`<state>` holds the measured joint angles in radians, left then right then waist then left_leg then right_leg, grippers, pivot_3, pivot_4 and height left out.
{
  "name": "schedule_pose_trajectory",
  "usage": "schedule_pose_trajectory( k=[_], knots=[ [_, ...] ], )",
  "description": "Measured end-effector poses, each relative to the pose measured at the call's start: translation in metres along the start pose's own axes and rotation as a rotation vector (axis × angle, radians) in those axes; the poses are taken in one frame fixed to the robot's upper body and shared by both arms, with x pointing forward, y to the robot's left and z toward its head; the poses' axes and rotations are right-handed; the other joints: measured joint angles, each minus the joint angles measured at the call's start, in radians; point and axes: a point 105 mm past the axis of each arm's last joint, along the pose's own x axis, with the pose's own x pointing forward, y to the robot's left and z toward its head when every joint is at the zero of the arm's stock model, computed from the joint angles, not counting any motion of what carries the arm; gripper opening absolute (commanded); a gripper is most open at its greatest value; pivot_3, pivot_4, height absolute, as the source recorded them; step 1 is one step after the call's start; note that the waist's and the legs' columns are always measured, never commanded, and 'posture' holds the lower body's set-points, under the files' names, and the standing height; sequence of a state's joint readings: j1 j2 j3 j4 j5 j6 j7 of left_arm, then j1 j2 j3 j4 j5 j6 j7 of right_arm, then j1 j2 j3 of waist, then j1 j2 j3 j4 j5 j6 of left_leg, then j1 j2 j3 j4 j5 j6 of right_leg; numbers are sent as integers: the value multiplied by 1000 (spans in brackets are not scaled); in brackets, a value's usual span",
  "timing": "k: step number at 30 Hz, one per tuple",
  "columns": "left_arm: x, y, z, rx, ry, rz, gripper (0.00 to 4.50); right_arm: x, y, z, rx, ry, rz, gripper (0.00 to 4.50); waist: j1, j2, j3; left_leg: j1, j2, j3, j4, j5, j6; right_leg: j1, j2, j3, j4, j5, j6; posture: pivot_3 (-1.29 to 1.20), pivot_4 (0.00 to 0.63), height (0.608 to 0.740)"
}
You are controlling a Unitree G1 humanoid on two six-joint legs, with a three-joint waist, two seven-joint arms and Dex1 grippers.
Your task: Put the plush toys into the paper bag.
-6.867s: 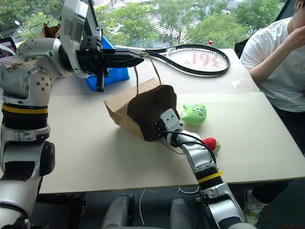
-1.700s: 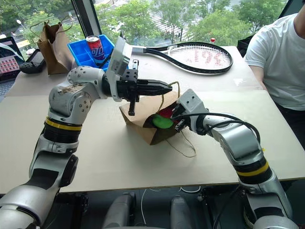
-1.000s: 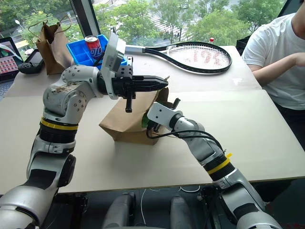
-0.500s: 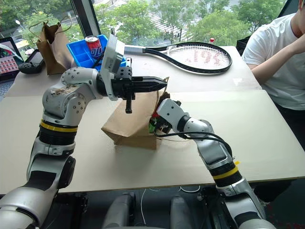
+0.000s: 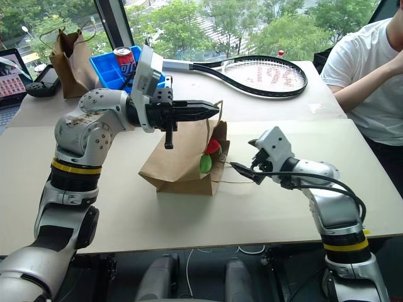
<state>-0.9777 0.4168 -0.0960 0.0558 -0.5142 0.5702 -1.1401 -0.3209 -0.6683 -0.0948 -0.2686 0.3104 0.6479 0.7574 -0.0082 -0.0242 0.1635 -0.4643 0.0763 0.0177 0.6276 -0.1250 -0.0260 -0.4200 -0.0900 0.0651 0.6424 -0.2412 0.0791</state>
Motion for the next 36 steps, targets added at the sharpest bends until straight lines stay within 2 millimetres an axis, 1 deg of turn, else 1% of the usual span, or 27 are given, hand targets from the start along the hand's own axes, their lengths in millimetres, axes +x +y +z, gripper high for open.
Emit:
schedule_pose_trajectory(
  k=[1, 2, 4, 7, 8, 9, 10, 12, 14, 17, 19, 21, 23, 25, 27, 28, 29, 32, 34, 36],
  knots=[
    [0, 0, 0, 0, 0, 0, 0, -10, -6, -15, 94, 52, -25, 4483, 1, 0, 0, 0, 0, 0, 0, 0, 0, 0, 0, 0, 0, 0, 0, 0, 150, 734],
    [0, 0, 0, 0, 0, 2, 0, -16, -8, -25, 157, 87, -41, 4483, 1, 0, 0, 0, 0, 0, 0, 0, 0, 0, 0, 0, 0, 0, 0, 0, 150, 734],
    [0, 0, 0, -1, -1, 1, 0, -22, -8, -40, 254, 137, -59, 4483, -3, 0, 0, 1, 0, 0, 0, 0, 0, 0, 0, 1, 0, 0, 0, 0, 150, 734],
    [1, -1, 0, -2, -6, -4, 0, -27, -3, -58, 488, 113, -81, 4483, -7, 0, 0, 2, 0, 0, -1, 0, 0, 0, 1, 1, 1, 0, 0, 0, 150, 734],
    [2, -1, 0, -1, -8, -5, 0, -26, 2, -67, 578, 110, -76, 4483, -8, 0, 0, 3, 0, 0, -1, 0, 0, 0, 1, 2, 1, 0, 0, 0, 150, 734],
    [1, 0, 0, -1, -8, -4, 0, -24, 5, -71, 654, 89, -77, 4483, -9, 0, 0, 3, 0, 0, -1, 0, 0, 0, 1, 2, 1, 0, 0, 0, 150, 734],
    [1, 0, -1, -3, -8, -3, 0, -23, 5, -70, 711, 50, -86, 4483, -10, 0, 0, 3, 0, 0, -1, 0, 0, 1, 1, 2, 1, 0, 0, 0, 150, 734],
    [2, 0, -1, -5, -8, -3, 0, -20, 7, -69, 767, 22, -87, 4483, -10, 0, 0, 4, 0, 0, -1, 0, 0, 1, 1, 2, 1, 0, 0, 0, 150, 734],
    [1, 1, -1, 1, -6, 1, 0, -12, 11, -66, 835, -13, -76, 4483, -11, 0, 0, 4, 0, 0, -1, 0, 0, 1, 1, 3, 1, 0, 0, 0, 150, 734],
    [1, 1, 0, 14, -8, 3, 0, 0, 17, -61, 908, -51, -52, 3734, -13, 0, 0, 4, 0, -1, -1, 0, 0, 1, 2, 3, 2, 0, 0, 0, 150, 734],
    [1, 1, 0, 14, -8, 4, 0, 8, 24, -59, 944, -56, -25, 2893, -13, 0, 0, 4, 0, -1, -1, 0, 0, 1, 2, 3, 2, 0, 0, 0, 150, 734],
    [0, 1, -1, 13, -6, 8, 0, 12, 30, -60, 954, -39, 0, 2324, -10, 0, 0, 4, 0, -1, -1, 0, 0, 1, 2, 3, 2, 0, 0, 0, 150, 734],
    [-1, 2, -2, 10, -4, 14, 0, 17, 38, -56, 966, -43, 42, 1617, -10, 0, 0, 4, 0, -1, -1, 0, 0, 0, 2, 3, 2, 0, 0, 0, 150, 734],
    [-1, 2, -2, 9, -3, 17, 0, 19, 40, -49, 976, -78, 74, 997, -10, 0, 0, 4, 0, -1, -1, 0, 0, 0, 2, 3, 2, 0, 0, 0, 150, 734],
    [-2, 2, -2, 14, -1, 19, 0, 19, 34, -28, 957, -161, 113, 217, -10, 0, 0, 4, 0, -1, -1, 0, 0, 0, 2, 3, 2, 0, 0, 0, 150, 734],
    [-3, 2, -2, 16, 3, 22, 0, 18, 31, -18, 948, -205, 131, 67, -10, 0, 0, 4, 0, -1, -1, 0, 0, 0, 2, 3, 2, 0, 0, 0, 150, 734],
    [-4, 3, -2, 17, 7, 27, 0, 16, 28, -5, 936, -257, 149, 67, -10, 0, 0, 4, 0, -1, -1, 0, 0, 0, 2, 3, 2, 0, 0, 0, 150, 734],
    [-8, 4, -2, 22, 15, 40, 0, 8, 18, 43, 866, -412, 223, 67, -11, 0, 0, 4, 0, -1, -1, 0, 0, 0, 2, 3, 2, 0, 0, 0, 150, 734],
    [-10, 7, -1, 36, 15, 54, 0, 5, 17, 79, 801, -489, 277, 67, -12, 0, 0, 4, 0, -1, -2, 0, 0, 0, 2, 3, 2, 0, 0, 0, 150, 734],
    [-15, 12, -4, 48, 26, 82, 0, 3, 19, 103, 752, -535, 315, 67, -11, 0, 0, 4, 0, -1, -2, 0, 0, -1, 2, 3, 2, 0, 0, 0, 150, 734]
  ],
)
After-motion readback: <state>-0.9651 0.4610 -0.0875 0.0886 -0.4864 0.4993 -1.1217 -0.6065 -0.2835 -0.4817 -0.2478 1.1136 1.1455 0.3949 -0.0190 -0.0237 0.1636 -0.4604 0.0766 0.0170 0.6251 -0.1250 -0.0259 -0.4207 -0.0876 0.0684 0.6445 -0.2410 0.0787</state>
